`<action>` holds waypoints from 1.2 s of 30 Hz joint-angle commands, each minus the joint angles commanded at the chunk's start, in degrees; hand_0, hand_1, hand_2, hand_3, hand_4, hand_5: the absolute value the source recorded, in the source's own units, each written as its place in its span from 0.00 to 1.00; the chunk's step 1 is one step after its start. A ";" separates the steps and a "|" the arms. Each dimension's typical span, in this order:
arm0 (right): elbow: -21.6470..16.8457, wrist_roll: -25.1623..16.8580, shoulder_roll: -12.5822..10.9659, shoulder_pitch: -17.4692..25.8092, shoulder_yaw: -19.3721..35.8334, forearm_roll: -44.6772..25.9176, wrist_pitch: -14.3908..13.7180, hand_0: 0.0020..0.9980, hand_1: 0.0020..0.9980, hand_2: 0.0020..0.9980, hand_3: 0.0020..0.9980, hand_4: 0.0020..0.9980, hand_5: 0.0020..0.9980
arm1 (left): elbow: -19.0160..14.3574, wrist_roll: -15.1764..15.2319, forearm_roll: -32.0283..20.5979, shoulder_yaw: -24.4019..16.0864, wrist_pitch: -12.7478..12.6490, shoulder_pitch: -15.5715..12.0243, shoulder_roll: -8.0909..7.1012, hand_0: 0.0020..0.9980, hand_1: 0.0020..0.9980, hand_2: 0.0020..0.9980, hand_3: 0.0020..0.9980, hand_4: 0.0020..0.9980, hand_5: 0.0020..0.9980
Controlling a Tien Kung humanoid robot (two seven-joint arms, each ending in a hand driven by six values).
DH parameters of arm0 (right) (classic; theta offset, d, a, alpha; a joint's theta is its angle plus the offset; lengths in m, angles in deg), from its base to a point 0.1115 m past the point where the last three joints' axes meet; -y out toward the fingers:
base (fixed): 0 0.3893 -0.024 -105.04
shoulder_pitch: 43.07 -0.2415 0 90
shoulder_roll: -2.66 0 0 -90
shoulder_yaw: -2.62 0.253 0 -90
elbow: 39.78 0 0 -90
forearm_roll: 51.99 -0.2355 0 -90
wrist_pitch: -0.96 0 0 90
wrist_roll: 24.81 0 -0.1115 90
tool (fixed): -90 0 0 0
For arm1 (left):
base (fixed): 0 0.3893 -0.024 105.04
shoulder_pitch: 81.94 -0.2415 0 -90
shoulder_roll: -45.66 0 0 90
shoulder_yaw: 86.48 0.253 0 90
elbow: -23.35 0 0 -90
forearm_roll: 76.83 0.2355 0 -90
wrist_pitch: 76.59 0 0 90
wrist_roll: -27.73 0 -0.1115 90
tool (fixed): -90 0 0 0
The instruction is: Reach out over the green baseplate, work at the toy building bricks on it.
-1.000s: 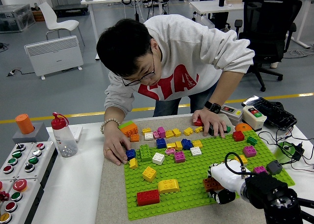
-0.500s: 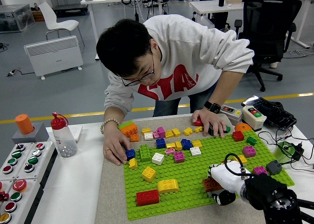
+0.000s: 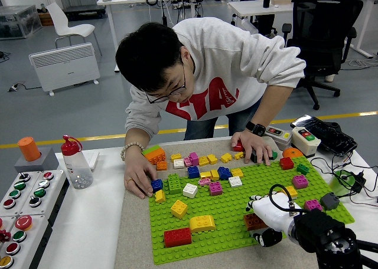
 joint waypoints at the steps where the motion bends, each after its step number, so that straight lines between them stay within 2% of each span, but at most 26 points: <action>1: -0.22 0.00 -0.05 0.01 0.13 -0.10 -0.02 0.95 0.89 1.00 0.89 0.71 0.28 | 0.00 -0.01 0.00 0.00 0.01 -0.01 0.00 0.65 0.69 0.67 0.56 0.28 1.00; 3: -0.56 0.00 -0.13 0.02 0.32 -0.34 -0.04 0.95 0.89 1.00 0.89 0.71 0.28 | 0.00 -0.01 -0.01 -0.01 0.03 0.00 -0.01 0.65 0.69 0.67 0.56 0.28 1.00; 4: -0.82 0.00 -0.21 0.03 0.46 -0.56 -0.07 0.96 0.91 1.00 0.99 0.79 0.35 | 0.00 -0.01 -0.01 -0.01 0.04 0.01 -0.02 0.65 0.69 0.67 0.56 0.28 1.00; 9: -2.27 0.00 -0.49 0.19 1.56 -1.10 -1.52 0.96 0.91 1.00 0.99 0.79 0.35 | 0.00 0.00 -0.02 -0.03 0.07 0.11 -0.06 0.65 0.69 0.67 0.56 0.28 1.00; 10: -2.65 0.00 -0.55 0.24 1.87 -1.20 -2.11 0.98 0.91 1.00 1.00 0.83 0.41 | 0.00 0.00 -0.03 -0.04 0.08 0.14 -0.07 0.65 0.69 0.67 0.56 0.28 1.00; 12: -3.25 -0.09 -0.63 0.31 2.33 -1.49 -2.93 0.98 0.91 1.00 1.00 0.83 0.41 | 0.00 -0.01 -0.03 -0.06 0.10 0.19 -0.08 0.65 0.69 0.67 0.56 0.28 1.00; 20: -6.65 -3.35 -0.90 1.15 5.05 -6.59 -7.63 0.97 0.91 1.00 1.00 0.82 0.43 | 0.00 -0.03 -0.11 -0.10 0.14 0.39 -0.11 0.65 0.69 0.67 0.56 0.28 1.00; 21: -7.05 -4.27 -0.93 1.33 5.48 -7.57 -8.81 0.97 0.91 1.00 1.00 0.82 0.43 | 0.00 -0.04 -0.12 -0.12 0.15 0.41 -0.11 0.65 0.69 0.67 0.56 0.28 1.00; 22: -7.48 -5.48 -0.95 1.60 6.07 -8.82 -10.40 0.94 0.89 0.97 0.96 0.72 0.41 | 0.00 -0.05 -0.10 -0.15 0.16 0.45 -0.12 0.65 0.69 0.67 0.56 0.28 1.00; 27: -8.29 -11.05 -0.75 3.02 9.14 -14.70 -18.69 0.94 0.89 0.97 0.96 0.72 0.41 | 0.00 -0.07 -0.06 -0.26 0.19 0.56 -0.14 0.65 0.69 0.67 0.56 0.28 1.00; 28: -8.32 -12.41 -0.67 3.41 10.03 -16.13 -20.55 0.85 0.82 0.89 0.85 0.51 0.35 | 0.00 -0.07 -0.07 -0.28 0.19 0.58 -0.14 0.65 0.69 0.67 0.56 0.28 1.00; 34: -7.68 -19.75 -0.52 5.33 14.73 -23.80 -31.16 0.85 0.82 0.89 0.85 0.51 0.35 | 0.00 -0.07 -0.10 -0.29 0.21 0.64 -0.13 0.65 0.69 0.67 0.56 0.28 1.00; 35: -7.41 -21.08 -0.49 5.69 15.59 -25.10 -33.09 0.78 0.76 0.80 0.76 0.46 0.32 | 0.00 -0.07 -0.10 -0.30 0.21 0.63 -0.12 0.65 0.69 0.67 0.56 0.28 1.00; 36: -7.15 -22.09 -0.44 6.08 16.39 -26.05 -34.69 0.78 0.76 0.80 0.76 0.46 0.32 | 0.00 -0.07 -0.09 -0.28 0.22 0.62 -0.11 0.65 0.69 0.67 0.56 0.28 1.00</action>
